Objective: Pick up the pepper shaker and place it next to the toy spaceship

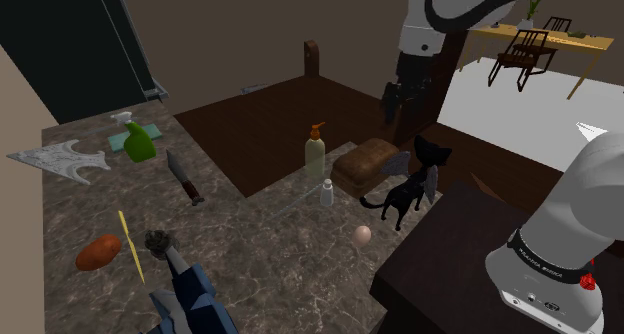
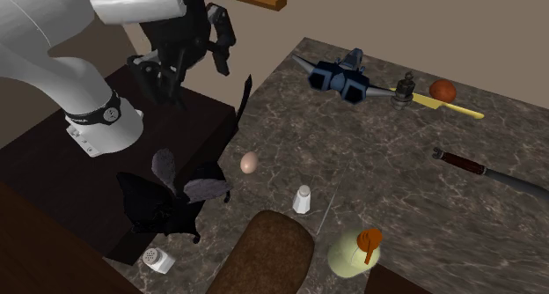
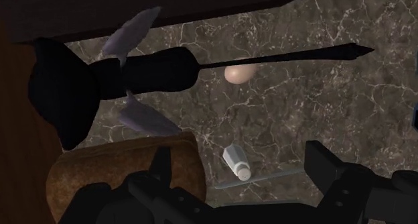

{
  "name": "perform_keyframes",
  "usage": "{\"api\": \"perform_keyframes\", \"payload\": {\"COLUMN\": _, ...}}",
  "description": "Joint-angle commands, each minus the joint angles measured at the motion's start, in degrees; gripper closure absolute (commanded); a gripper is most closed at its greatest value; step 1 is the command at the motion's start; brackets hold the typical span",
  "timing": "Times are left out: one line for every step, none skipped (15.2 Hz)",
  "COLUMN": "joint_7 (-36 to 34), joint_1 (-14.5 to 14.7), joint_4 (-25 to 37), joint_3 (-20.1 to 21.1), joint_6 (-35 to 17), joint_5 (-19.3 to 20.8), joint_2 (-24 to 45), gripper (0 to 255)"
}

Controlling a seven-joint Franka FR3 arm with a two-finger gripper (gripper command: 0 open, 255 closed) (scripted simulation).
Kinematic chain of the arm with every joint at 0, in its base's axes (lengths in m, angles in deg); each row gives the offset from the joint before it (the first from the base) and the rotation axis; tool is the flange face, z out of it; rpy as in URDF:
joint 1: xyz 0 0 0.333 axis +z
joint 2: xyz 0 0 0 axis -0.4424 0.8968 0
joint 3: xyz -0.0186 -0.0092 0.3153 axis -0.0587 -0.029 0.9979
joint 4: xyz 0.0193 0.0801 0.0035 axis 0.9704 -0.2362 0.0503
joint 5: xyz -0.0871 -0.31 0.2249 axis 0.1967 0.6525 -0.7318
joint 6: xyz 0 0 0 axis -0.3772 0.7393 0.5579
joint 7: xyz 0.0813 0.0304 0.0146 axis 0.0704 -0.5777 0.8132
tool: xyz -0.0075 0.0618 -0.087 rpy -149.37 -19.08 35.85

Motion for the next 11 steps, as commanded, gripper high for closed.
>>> {"api": "perform_keyframes", "payload": {"joint_7": 0.0, "joint_1": 0.27, "joint_4": -0.65, "joint_3": 0.37, "joint_6": -4.23, "joint_5": -0.43, "joint_2": 3.37, "gripper": 0}}
{"api": "perform_keyframes", "payload": {"joint_7": 0.02, "joint_1": 0.39, "joint_4": -0.55, "joint_3": 0.53, "joint_6": -6.2, "joint_5": -0.63, "joint_2": 5.42, "gripper": 0}}
{"api": "perform_keyframes", "payload": {"joint_7": 0.05, "joint_1": 0.51, "joint_4": -0.36, "joint_3": 0.69, "joint_6": -8.13, "joint_5": -0.81, "joint_2": 7.51, "gripper": 0}}
{"api": "perform_keyframes", "payload": {"joint_7": 0.08, "joint_1": 0.63, "joint_4": -0.08, "joint_3": 0.84, "joint_6": -10.02, "joint_5": -1.0, "joint_2": 9.66, "gripper": 0}}
{"api": "perform_keyframes", "payload": {"joint_7": 0.11, "joint_1": 0.75, "joint_4": 0.28, "joint_3": 0.98, "joint_6": -11.86, "joint_5": -1.17, "joint_2": 11.84, "gripper": 0}}
{"api": "perform_keyframes", "payload": {"joint_7": 0.14, "joint_1": 0.87, "joint_4": 0.73, "joint_3": 1.12, "joint_6": -13.66, "joint_5": -1.34, "joint_2": 14.06, "gripper": 0}}
{"api": "perform_keyframes", "payload": {"joint_7": 0.17, "joint_1": 0.99, "joint_4": 1.26, "joint_3": 1.25, "joint_6": -15.4, "joint_5": -1.51, "joint_2": 16.31, "gripper": 0}}
{"api": "perform_keyframes", "payload": {"joint_7": 0.2, "joint_1": 1.1, "joint_4": 1.88, "joint_3": 1.38, "joint_6": -17.08, "joint_5": -1.66, "joint_2": 18.59, "gripper": 0}}
{"api": "perform_keyframes", "payload": {"joint_7": 0.23, "joint_1": 1.21, "joint_4": 2.58, "joint_3": 1.5, "joint_6": -18.7, "joint_5": -1.8, "joint_2": 20.88, "gripper": 0}}
{"api": "perform_keyframes", "payload": {"joint_7": 0.25, "joint_1": 1.32, "joint_4": 3.36, "joint_3": 1.62, "joint_6": -20.25, "joint_5": -1.93, "joint_2": 23.19, "gripper": 0}}
{"api": "perform_keyframes", "payload": {"joint_7": 0.27, "joint_1": 1.43, "joint_4": 4.22, "joint_3": 1.73, "joint_6": -21.74, "joint_5": -2.05, "joint_2": 25.52, "gripper": 0}}
